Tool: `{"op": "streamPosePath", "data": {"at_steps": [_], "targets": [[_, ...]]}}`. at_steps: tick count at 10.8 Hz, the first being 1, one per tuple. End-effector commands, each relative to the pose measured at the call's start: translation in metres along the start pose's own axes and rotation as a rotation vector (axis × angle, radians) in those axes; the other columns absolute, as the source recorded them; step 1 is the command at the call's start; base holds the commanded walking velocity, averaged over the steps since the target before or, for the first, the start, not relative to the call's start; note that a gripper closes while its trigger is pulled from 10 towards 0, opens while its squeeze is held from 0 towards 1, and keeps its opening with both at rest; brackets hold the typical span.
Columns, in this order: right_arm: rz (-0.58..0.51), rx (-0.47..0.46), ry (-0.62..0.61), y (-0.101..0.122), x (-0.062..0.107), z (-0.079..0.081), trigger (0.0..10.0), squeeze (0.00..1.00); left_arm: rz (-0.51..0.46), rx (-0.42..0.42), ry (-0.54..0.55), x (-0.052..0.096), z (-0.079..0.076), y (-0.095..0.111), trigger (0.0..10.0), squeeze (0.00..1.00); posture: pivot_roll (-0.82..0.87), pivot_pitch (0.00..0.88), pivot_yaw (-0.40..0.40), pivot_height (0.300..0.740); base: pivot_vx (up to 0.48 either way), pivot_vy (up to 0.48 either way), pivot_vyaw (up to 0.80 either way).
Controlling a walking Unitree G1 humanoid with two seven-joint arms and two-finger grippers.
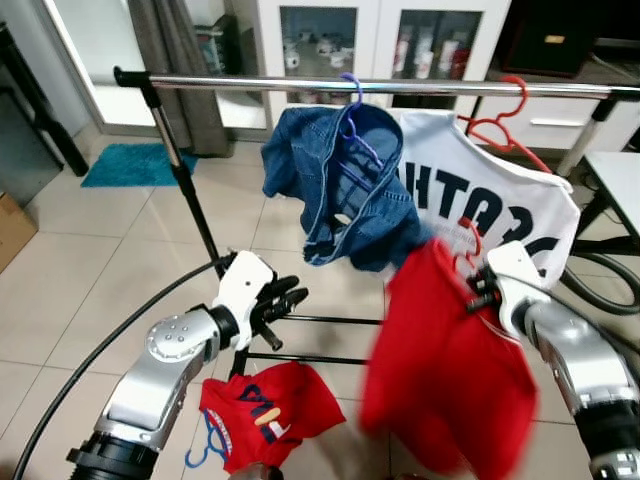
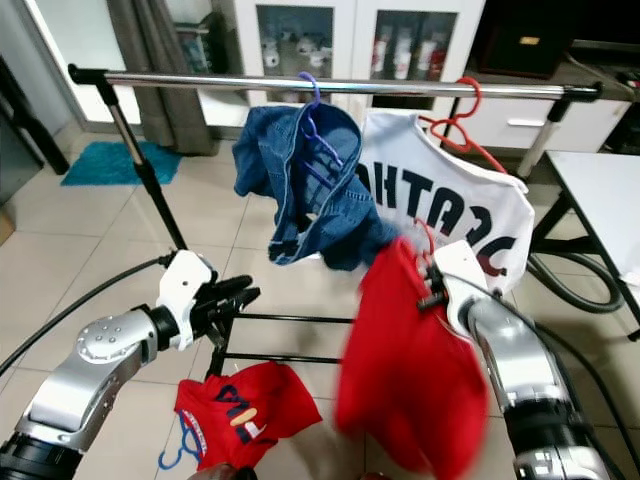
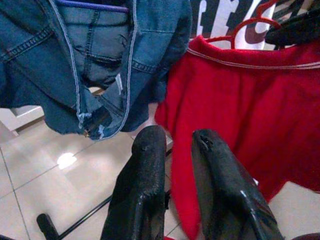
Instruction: Hang hanger
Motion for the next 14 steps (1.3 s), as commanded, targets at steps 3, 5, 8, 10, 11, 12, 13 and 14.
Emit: {"op": "streamPosePath", "data": {"at_steps": [3, 5, 8, 10, 11, 12, 13, 14], "targets": [[0.032, 0.015, 0.016, -0.008, -0.001, 0.001, 10.0, 0.0, -0.011, -0.024, 0.021, 0.001, 0.005, 0.005, 10.0, 0.0, -0.05, 0.04, 0.033, 0.74, 0.0, 0.0, 0.0], [0.212, 0.106, 0.048, -0.06, 0.012, 0.002, 10.0, 0.0, -0.025, -0.009, 0.047, -0.004, 0.006, 0.004, 10.0, 0.0, -0.06, 0.028, 0.032, 0.74, 0.0, 0.0, 0.0], [-0.087, -0.188, -0.06, -0.039, 0.022, 0.014, 10.0, 0.0, -0.093, 0.182, 0.233, -0.01, 0.012, -0.015, 10.0, 0.0, -0.08, 0.005, 0.052, 0.74, 0.0, 0.0, 0.0], [-0.209, -0.251, -0.015, -0.022, 0.026, 0.045, 10.0, 0.0, -0.106, 0.154, 0.292, -0.007, 0.017, -0.019, 10.0, 0.0, -0.08, 0.0, 0.056, 0.74, 0.0, -0.131, 0.0], [-0.242, -0.243, -0.001, -0.015, 0.024, 0.057, 10.0, 0.0, -0.113, 0.12, 0.306, -0.007, 0.018, -0.017, 10.0, 0.0, -0.08, 0.0, 0.047, 0.74, 0.0, -0.48, 0.0], [-0.212, -0.231, -0.009, -0.018, 0.023, 0.058, 10.0, 0.0, -0.114, 0.112, 0.31, -0.008, 0.018, -0.017, 10.0, 0.0, -0.08, 0.0, 0.044, 0.74, 0.0, -0.48, 0.0], [-0.199, -0.212, 0.001, -0.019, 0.023, 0.059, 10.0, 0.0, -0.115, 0.104, 0.319, -0.007, 0.019, -0.019, 10.0, 0.0, -0.07, 0.0, 0.033, 0.74, 0.0, -0.48, 0.0], [-0.193, -0.182, 0.007, -0.019, 0.023, 0.059, 10.0, 0.0, -0.113, 0.084, 0.321, -0.006, 0.019, -0.02, 10.0, 0.0, -0.07, 0.0, 0.028, 0.74, 0.0, -0.472, 0.0]]}}
Point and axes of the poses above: a point about 5 cm out from each wrist's last joint towards the gripper, its own x axis pointing back from the gripper into the wrist, its own y axis along the axis of the wrist's last joint, z = x × y, the point moved 1 cm from there along -x, pointing out of the wrist towards the gripper, and after that the axes turned 6 degrees about x, right-handed, at the moved point
